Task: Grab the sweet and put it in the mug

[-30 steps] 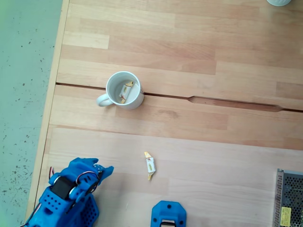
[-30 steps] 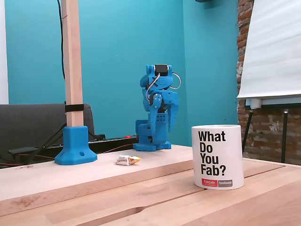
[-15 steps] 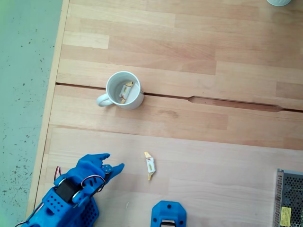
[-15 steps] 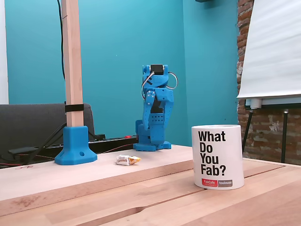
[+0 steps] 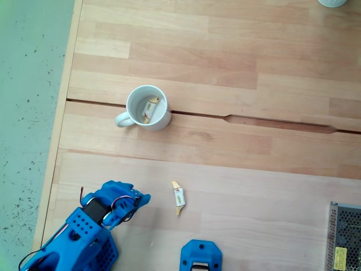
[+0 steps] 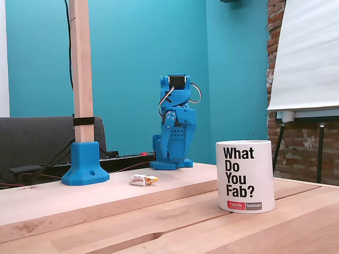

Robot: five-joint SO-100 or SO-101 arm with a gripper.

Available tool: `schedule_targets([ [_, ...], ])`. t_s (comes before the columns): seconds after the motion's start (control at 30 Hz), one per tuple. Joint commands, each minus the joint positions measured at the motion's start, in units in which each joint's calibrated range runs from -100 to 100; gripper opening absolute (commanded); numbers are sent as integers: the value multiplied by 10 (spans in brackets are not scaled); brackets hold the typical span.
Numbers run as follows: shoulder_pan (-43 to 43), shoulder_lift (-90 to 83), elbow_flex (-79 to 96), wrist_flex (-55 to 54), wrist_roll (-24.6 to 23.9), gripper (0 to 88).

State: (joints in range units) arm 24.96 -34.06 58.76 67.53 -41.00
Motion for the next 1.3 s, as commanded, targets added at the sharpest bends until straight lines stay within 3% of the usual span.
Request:
schedule_targets([
  [0.0, 7, 17, -74, 46, 11, 218],
  [0.27, 14, 50, -182, 143, 11, 218],
  [0.5, 90, 55, -155, 142, 18, 218],
  [0.83, 100, 61, -143, 138, 20, 218],
  [1.27, 103, 189, -224, 139, 121, 218],
])
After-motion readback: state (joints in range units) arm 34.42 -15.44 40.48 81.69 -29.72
